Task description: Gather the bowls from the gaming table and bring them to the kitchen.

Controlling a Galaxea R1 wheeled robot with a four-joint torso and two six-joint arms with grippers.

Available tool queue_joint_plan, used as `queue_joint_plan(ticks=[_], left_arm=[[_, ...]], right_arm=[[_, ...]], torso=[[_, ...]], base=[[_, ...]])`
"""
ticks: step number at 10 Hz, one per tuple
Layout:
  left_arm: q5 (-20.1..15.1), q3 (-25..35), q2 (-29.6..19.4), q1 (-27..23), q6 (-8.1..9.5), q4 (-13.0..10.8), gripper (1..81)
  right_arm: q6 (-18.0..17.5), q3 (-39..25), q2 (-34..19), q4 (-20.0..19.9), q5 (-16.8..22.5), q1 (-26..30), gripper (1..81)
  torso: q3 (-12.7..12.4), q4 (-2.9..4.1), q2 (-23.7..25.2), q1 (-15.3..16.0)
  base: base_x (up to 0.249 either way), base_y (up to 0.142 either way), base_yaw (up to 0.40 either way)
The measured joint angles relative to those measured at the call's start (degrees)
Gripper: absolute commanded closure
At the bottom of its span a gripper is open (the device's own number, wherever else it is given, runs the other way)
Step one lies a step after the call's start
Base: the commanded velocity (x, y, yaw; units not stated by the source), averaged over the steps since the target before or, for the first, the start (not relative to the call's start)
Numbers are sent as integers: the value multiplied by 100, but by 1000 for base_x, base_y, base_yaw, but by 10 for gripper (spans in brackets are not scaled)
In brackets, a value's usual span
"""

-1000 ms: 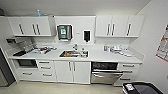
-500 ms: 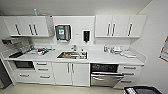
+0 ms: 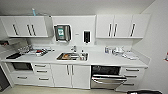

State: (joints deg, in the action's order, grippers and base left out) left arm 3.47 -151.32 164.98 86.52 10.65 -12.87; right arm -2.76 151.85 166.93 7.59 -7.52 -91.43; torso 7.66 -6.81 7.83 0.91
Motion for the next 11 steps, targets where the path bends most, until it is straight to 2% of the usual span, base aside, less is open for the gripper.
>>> queue_joint_plan(ticks=[7, 11], left_arm=[[-1, 0, 0, 6, 0, 0, 811], [10, -33, -30, -83, -2, -2, 811]], right_arm=[[0, 6, 16, 0, -2, 0, 811], [0, -13, 63, 0, -24, 78, 811]], torso=[[0, 0, 0, 0], [4, 0, -6, 6]], base=[[145, -9, 0], [147, -84, 0]])
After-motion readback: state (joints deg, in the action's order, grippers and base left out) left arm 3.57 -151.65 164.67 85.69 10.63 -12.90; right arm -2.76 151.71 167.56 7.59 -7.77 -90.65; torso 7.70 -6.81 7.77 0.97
